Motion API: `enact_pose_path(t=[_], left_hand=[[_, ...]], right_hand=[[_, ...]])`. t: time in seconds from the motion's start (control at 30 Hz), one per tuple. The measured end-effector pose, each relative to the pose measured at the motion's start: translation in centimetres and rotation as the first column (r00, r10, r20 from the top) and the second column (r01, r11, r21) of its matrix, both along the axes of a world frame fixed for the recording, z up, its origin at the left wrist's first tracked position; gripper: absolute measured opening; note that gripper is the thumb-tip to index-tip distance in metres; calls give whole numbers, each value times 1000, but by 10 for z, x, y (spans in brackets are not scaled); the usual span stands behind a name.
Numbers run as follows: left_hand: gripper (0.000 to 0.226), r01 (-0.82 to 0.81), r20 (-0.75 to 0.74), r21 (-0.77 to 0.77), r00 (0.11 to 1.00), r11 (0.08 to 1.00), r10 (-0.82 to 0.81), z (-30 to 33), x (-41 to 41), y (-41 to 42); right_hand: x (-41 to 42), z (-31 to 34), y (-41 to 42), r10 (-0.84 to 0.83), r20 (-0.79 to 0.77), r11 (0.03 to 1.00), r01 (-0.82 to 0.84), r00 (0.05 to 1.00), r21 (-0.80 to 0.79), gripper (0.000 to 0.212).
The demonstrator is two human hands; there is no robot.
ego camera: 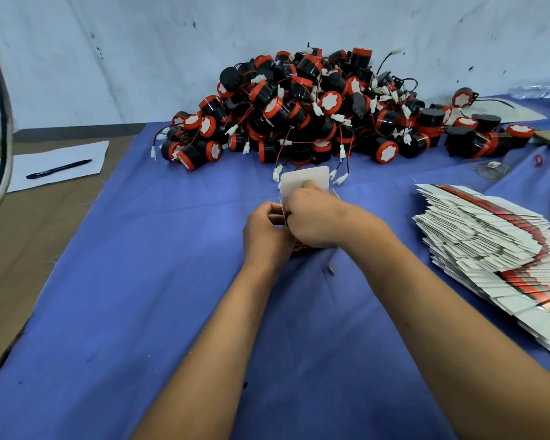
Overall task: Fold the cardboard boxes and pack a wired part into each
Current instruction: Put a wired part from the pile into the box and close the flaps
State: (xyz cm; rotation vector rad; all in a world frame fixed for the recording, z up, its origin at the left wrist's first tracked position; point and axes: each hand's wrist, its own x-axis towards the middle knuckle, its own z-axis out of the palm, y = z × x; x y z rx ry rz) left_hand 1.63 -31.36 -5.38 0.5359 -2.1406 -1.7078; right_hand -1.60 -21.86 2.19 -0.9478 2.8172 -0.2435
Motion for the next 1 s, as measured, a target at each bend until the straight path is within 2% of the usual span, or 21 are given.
enact_pose_path(t=[0.13,0.2,0.27,0.33,0.47,0.53,0.63,0.77,0.93,1.0], left_hand=[[17,-26,-17,-38,1000,999,25,-3,-1,1],[20,-15,-28,-64,1000,998,13,-3,0,1],[21,28,-18,-121,999,992,-30,-2,1,-2],[22,132,5,-122,991,984,-133,-1,3,-10],[39,359,-9,42,933,933,-359,2,11,-28],[47,364,-18,5,931,931,-364,-1,12,-31],[48,344,-44,-52,937,937,-346,-4,12,-29],[47,342,-63,-23,937,939,-343,-4,11,-30],[43,330,-51,-36,942,943,-331,-4,12,-30],[44,320,-43,-48,946,946,-322,-3,13,-29]], right_hand=[[-7,13,-1,10,8,1000,-10,1000,24,24],[-13,14,2,18,-51,994,-24,999,-110,11],[-15,13,9,-21,-51,947,4,998,-320,12],[-14,9,15,-70,-43,914,47,997,-402,12],[-11,-3,13,-63,-126,931,13,990,-364,8],[-8,-6,13,-15,-180,952,-41,984,-303,8],[-3,-9,19,96,-143,961,-129,985,-243,22],[4,-19,32,196,-194,953,-234,961,-194,31],[5,-40,45,190,-276,957,-240,942,-161,31],[1,-42,46,170,-256,970,-207,952,-125,30]])
